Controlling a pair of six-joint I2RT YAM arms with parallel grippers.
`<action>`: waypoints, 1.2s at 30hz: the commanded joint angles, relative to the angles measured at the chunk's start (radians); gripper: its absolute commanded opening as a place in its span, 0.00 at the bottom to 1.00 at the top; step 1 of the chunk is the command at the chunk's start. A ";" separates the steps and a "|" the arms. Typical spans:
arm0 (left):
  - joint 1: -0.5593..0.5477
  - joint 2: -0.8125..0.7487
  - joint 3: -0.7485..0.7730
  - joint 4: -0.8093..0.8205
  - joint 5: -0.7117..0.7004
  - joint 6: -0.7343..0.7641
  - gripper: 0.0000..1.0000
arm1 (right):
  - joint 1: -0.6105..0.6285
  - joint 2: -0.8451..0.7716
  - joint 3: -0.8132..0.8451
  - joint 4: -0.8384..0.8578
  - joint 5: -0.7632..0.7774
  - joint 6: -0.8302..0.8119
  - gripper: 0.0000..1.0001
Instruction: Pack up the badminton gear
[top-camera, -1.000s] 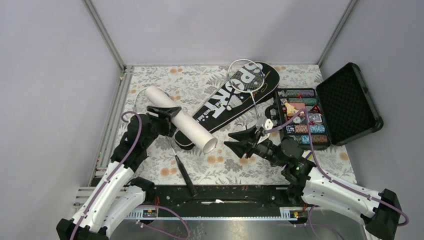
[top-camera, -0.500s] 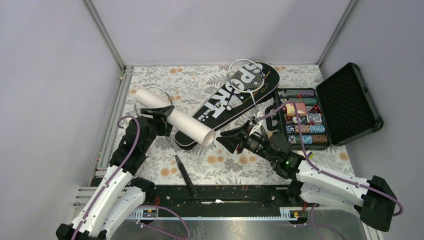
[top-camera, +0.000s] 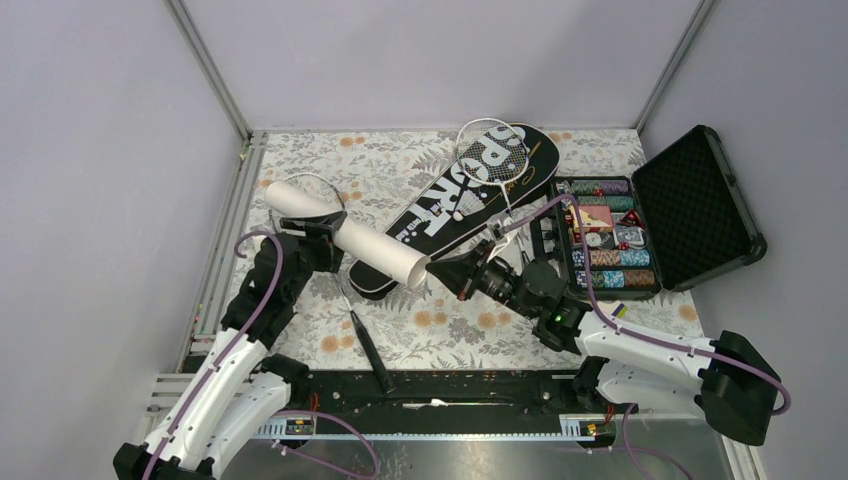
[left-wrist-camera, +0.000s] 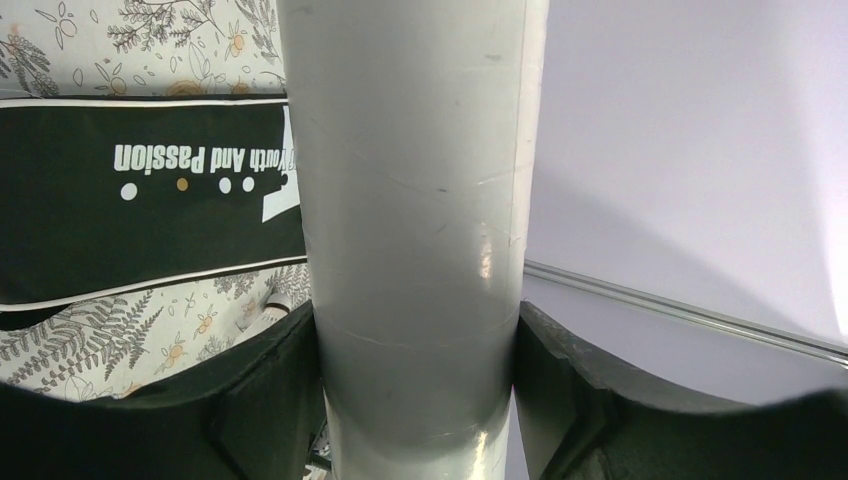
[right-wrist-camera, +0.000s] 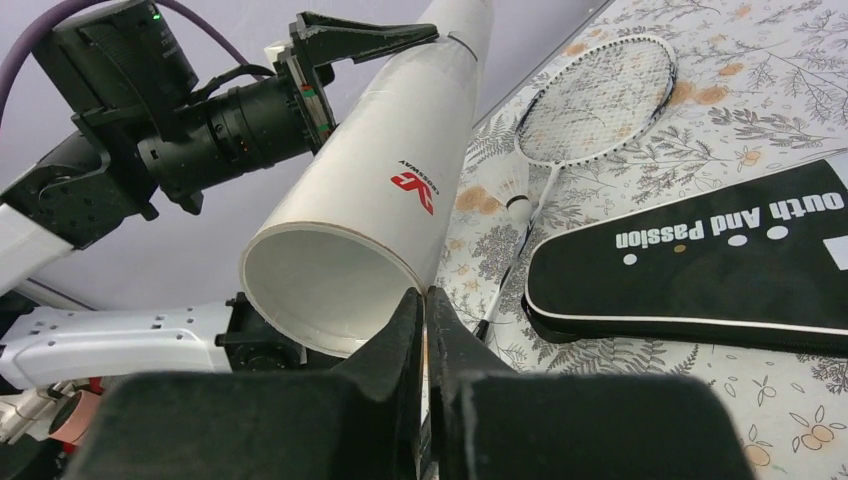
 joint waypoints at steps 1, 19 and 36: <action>0.003 -0.041 0.017 -0.019 -0.058 -0.048 0.39 | 0.008 -0.007 0.035 0.092 0.058 0.032 0.00; 0.003 -0.065 0.112 -0.279 -0.144 -0.009 0.32 | 0.008 -0.288 -0.085 -0.224 0.165 0.094 0.00; 0.003 -0.101 0.174 -0.419 -0.005 0.041 0.33 | 0.008 -0.289 -0.118 -0.987 0.490 0.410 0.00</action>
